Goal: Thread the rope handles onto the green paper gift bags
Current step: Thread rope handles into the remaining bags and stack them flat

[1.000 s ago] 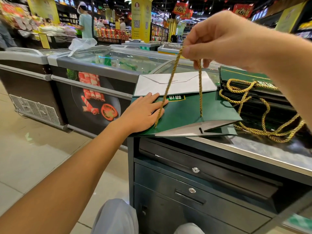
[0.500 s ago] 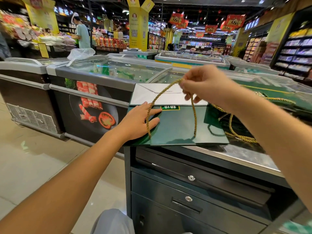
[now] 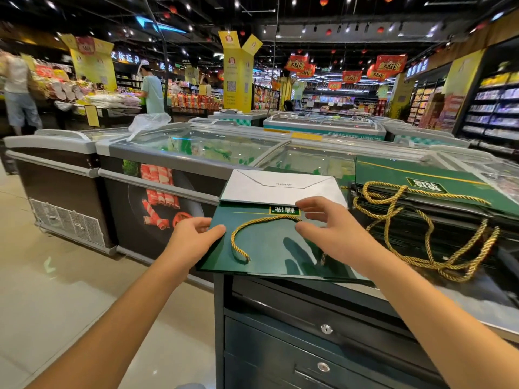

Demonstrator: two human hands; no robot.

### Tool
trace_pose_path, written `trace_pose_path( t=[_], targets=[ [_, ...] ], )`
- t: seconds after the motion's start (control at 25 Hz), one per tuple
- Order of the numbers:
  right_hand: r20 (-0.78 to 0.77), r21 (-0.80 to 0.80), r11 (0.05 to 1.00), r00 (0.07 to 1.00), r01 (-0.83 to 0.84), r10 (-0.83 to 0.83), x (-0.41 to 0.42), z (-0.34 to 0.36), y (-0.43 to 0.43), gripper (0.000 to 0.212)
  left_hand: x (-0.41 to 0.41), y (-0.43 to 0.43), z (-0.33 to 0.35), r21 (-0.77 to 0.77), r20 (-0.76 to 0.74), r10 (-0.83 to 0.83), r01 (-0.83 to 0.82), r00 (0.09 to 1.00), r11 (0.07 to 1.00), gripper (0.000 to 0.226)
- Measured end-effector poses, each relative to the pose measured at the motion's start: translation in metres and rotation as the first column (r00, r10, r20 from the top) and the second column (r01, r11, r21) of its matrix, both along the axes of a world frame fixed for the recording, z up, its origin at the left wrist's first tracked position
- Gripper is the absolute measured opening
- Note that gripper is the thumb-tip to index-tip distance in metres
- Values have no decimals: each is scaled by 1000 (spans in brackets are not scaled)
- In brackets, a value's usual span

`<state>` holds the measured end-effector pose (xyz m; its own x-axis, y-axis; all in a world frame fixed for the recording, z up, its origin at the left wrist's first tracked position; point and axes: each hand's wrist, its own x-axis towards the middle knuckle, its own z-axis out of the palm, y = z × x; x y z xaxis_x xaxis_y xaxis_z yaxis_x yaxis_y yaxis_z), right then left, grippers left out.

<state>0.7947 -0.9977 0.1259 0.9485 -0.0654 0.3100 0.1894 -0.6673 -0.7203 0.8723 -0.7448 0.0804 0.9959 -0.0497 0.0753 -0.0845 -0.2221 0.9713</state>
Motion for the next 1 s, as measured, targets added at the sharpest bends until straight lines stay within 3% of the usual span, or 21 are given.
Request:
trace_pose_path(
  t=[0.08,0.16,0.28,0.36,0.48,0.64,0.76,1.0],
  targets=[
    [48,-54,998,999,-17,19,-5,0,8,38,-5,6,1,-83,-33,-8,5,999,997,6],
    [68,-150,984,992,-94,105,-15,0,19,46,-7,10,5,-194,-69,-23,9,997,981,16],
    [-8,-380,894,967,-238,254,-26,-1,37,77,-11,9,17,-338,-117,-59,16,991,941,16],
    [29,-561,807,970,-184,242,-25,-3,45,85,-15,5,26,-402,-121,-94,38,988,915,18],
    [160,-663,748,971,-29,179,-21,3,52,69,-20,1,39,-503,-107,-146,73,984,862,23],
    [316,-621,783,928,44,198,-17,18,55,51,-23,2,45,-596,-79,-223,134,972,792,39],
    [460,-545,828,873,136,160,-14,35,54,45,-23,-2,41,-589,-95,-246,145,964,795,43],
    [686,-147,975,727,164,-19,-8,78,36,28,-36,-19,32,-508,-66,-336,258,940,822,39]
  ],
)
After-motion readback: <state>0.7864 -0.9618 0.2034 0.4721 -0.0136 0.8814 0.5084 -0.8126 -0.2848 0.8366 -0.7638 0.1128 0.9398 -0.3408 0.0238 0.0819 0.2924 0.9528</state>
